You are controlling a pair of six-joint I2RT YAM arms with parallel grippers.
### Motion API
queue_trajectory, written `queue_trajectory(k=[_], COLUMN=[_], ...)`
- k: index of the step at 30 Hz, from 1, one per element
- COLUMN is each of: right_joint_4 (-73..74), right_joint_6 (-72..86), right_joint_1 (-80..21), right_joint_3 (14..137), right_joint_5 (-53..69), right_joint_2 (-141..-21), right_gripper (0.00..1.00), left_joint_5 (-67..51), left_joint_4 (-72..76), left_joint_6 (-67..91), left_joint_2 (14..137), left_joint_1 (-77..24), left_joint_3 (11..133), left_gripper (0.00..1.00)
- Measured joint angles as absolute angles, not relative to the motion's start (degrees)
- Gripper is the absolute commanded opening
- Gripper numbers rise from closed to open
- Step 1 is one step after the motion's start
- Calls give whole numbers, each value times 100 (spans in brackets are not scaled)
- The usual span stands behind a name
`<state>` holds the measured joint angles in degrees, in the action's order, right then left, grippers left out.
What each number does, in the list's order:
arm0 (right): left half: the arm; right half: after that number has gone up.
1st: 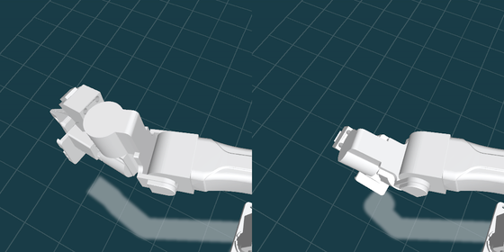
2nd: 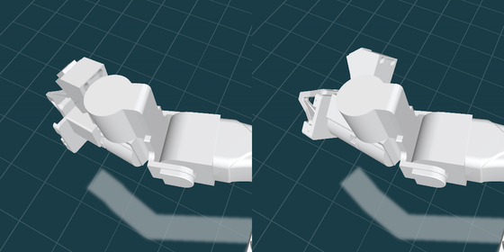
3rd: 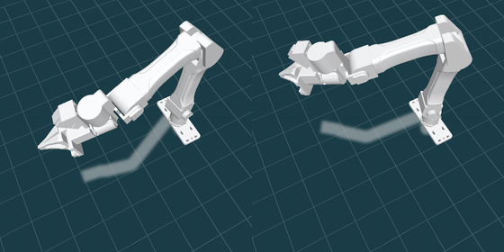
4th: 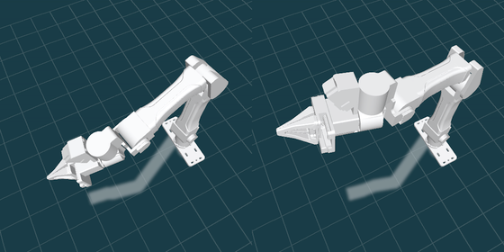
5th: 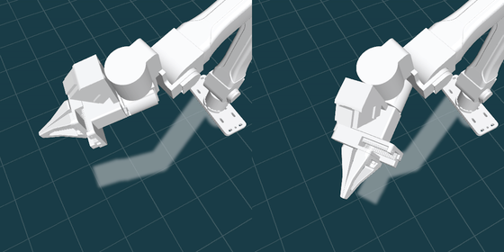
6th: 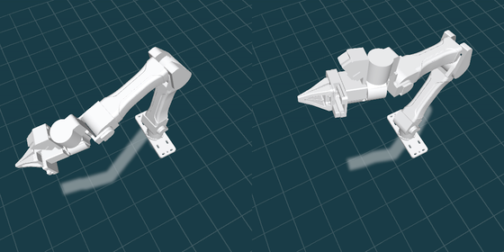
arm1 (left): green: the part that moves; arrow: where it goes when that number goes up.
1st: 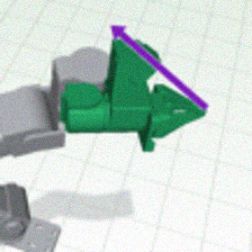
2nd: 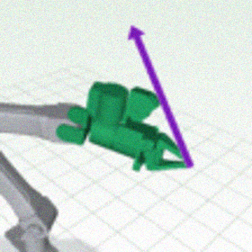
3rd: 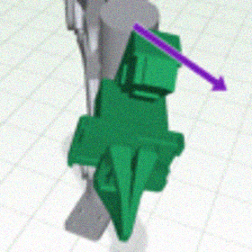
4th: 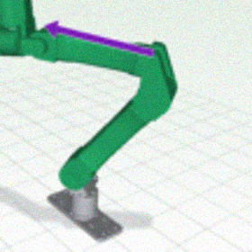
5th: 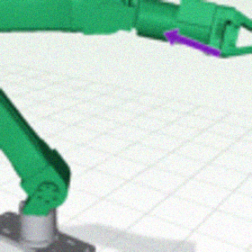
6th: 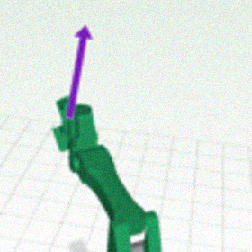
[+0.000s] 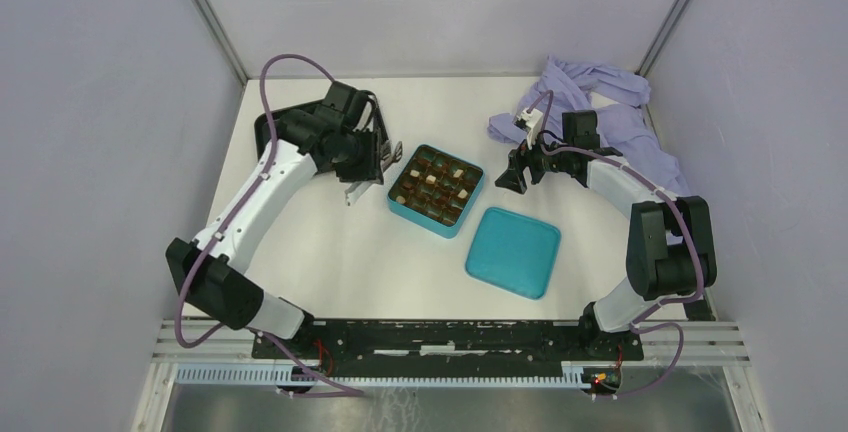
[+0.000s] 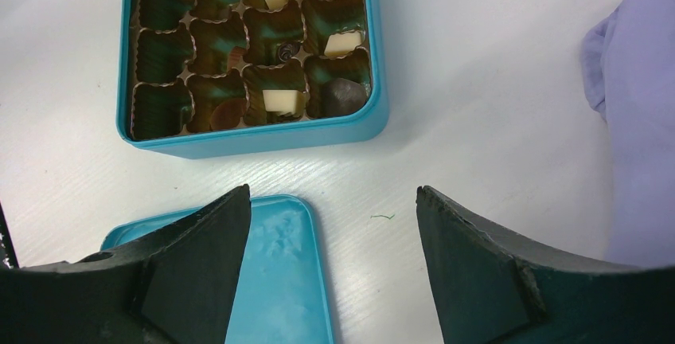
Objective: Pack the chocolate
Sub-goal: Place the fake chocolate in the packing box, then pick up the fake chocolate from the plate.
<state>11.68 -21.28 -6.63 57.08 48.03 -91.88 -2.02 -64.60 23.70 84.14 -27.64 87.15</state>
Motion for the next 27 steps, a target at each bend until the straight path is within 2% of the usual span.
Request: queue_trajectory(k=[11,20,27], right_joint_4=[1166,1166,1168], right_joint_6=[-2126,-2128,-2128], right_joint_1=[-663,-663,-663], right_joint_3=[5708,5708,5708], right_joint_5=[4805,4803,4805], right_joint_2=[-9188,-9188,-9188], right_gripper=[82,82,82], left_joint_5=[-707,-928,-729], left_joint_4=[-5645,-5618,-5774], left_joint_6=[2248,1824,1765], left_joint_2=[8560,9542,9605], left_joint_1=[-819,-709,-709], left_joint_3=[8665,8779,8855], left_gripper=[40,40,42])
